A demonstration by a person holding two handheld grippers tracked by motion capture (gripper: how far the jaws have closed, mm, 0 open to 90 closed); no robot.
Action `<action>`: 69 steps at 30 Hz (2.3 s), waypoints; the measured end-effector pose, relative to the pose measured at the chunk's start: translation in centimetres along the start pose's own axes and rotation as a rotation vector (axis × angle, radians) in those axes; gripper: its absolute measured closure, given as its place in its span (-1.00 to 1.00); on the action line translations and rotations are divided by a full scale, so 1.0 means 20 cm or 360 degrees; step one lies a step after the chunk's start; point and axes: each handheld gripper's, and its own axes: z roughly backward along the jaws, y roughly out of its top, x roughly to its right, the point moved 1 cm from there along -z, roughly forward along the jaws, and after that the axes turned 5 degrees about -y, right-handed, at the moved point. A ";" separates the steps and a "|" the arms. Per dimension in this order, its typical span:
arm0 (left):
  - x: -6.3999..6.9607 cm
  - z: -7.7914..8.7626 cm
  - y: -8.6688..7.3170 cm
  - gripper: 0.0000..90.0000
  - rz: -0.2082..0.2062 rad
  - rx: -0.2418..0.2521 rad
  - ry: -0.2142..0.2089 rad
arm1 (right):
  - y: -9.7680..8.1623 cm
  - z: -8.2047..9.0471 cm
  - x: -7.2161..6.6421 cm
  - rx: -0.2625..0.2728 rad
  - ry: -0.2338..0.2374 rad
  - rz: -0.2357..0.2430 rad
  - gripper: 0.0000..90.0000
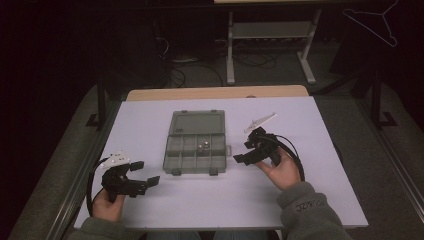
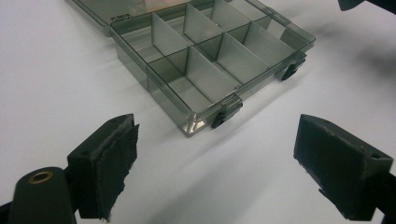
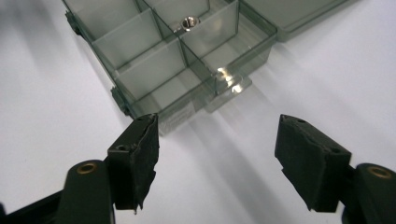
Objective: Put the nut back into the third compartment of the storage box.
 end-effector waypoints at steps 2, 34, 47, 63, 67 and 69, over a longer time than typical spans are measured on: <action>0.00 0.00 0.00 -0.72 -0.0001 -0.0001 0.0000 | -0.02 0.01 0.00 -0.0001 -0.0010 -0.0015 -0.38; -0.01 0.00 -0.01 -0.72 -0.0014 -0.0034 0.0000 | -0.35 0.15 0.05 0.0139 -0.0060 -0.0208 -0.51; 0.00 -0.01 -0.02 -0.72 0.0010 -0.0024 -0.0013 | -0.43 0.20 0.03 0.0216 -0.0090 -0.0231 -0.55; 0.00 -0.01 -0.02 -0.71 0.0014 -0.0025 -0.0023 | -0.49 0.28 0.01 0.0290 -0.0105 -0.0252 -0.57; 0.00 -0.01 -0.02 -0.72 0.0011 -0.0028 -0.0026 | -0.50 0.29 0.01 0.0311 -0.0102 -0.0247 -0.58; 0.00 -0.01 -0.02 -0.72 0.0012 -0.0026 -0.0026 | -0.50 0.29 0.01 0.0324 -0.0102 -0.0242 -0.58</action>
